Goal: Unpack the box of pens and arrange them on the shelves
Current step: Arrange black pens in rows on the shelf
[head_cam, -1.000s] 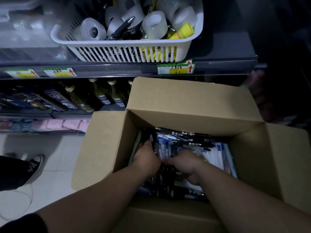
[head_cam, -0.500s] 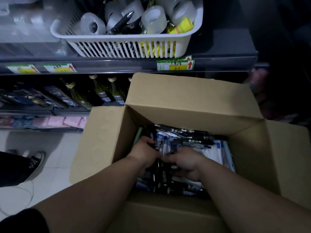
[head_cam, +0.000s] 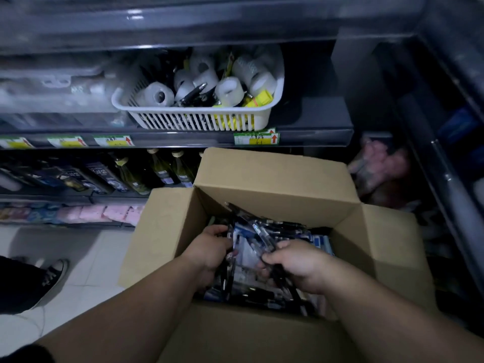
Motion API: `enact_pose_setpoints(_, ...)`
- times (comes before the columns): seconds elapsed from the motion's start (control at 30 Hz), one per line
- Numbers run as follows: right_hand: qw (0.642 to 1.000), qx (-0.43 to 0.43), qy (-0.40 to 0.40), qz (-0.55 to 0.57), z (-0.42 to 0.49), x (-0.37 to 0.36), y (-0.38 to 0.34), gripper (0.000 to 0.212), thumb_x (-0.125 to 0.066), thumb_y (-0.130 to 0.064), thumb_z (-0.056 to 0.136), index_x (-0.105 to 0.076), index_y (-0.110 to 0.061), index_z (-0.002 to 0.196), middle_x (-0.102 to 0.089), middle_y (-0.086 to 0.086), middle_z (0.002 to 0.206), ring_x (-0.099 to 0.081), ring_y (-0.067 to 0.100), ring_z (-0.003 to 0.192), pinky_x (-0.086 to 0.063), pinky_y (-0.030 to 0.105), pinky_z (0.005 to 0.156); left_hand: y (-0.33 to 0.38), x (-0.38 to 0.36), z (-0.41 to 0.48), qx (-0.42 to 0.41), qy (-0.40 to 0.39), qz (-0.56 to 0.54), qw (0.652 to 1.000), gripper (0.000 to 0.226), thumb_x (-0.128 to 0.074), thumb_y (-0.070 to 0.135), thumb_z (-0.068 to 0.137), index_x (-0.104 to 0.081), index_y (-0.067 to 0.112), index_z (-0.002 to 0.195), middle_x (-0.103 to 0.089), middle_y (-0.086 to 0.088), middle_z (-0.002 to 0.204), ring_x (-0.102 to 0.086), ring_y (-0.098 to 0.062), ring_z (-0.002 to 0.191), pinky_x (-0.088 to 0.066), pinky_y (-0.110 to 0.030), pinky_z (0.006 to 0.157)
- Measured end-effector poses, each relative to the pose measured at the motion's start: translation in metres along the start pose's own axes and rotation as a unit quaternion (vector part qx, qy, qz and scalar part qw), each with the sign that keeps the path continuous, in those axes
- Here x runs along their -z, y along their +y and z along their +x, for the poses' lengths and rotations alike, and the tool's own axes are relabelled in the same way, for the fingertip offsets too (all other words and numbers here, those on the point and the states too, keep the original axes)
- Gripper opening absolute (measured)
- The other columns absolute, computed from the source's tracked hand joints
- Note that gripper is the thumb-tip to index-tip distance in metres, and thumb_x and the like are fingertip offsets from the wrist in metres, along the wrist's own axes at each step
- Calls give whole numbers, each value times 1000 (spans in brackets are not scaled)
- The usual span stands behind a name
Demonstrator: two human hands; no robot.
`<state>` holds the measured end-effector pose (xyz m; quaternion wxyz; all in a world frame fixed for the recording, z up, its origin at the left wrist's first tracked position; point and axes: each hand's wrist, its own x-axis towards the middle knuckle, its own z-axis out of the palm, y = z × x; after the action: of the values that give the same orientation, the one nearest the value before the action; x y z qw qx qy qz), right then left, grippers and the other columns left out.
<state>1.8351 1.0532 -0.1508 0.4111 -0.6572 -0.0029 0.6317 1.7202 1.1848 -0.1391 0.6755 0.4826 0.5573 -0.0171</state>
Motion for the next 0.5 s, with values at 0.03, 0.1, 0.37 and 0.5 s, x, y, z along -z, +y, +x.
enact_pose_setpoints(0.03,1000,9,7,-9,-7,3,-2,9,-55,2,93,-58,-3,86,-69,11,75,-65,17,58,-49,28,50,1,-1,-4,0,-11,-10,1000,41,-46,-4,93,-42,10,131,-58,-21,116,-63,-23,76,-50,-35,66)
enact_pose_setpoints(0.1,999,22,21,-24,-21,10,-4,13,-54,1,94,-59,-6,84,-69,10,77,-64,14,58,-48,24,46,1,-4,-12,2,-36,-14,999,42,-46,-5,94,-42,11,133,-55,-21,120,-64,-22,77,-50,-33,63)
enact_pose_setpoints(0.37,992,94,68,-40,-68,23,5,11,-59,-5,93,-64,-14,98,-73,3,85,-65,11,65,-52,26,66,2,-13,-38,-25,-151,80,985,52,-46,-7,94,-44,26,135,-56,-10,117,-66,-26,102,-37,-15,33)
enact_pose_setpoints(0.5,979,157,124,-29,-80,9,6,20,-60,-6,92,-63,-16,109,-74,1,87,-65,9,69,-50,25,74,5,-6,-32,-76,-221,102,967,74,-50,-9,90,-31,37,144,-45,-8,137,-63,-24,104,-54,-24,55)
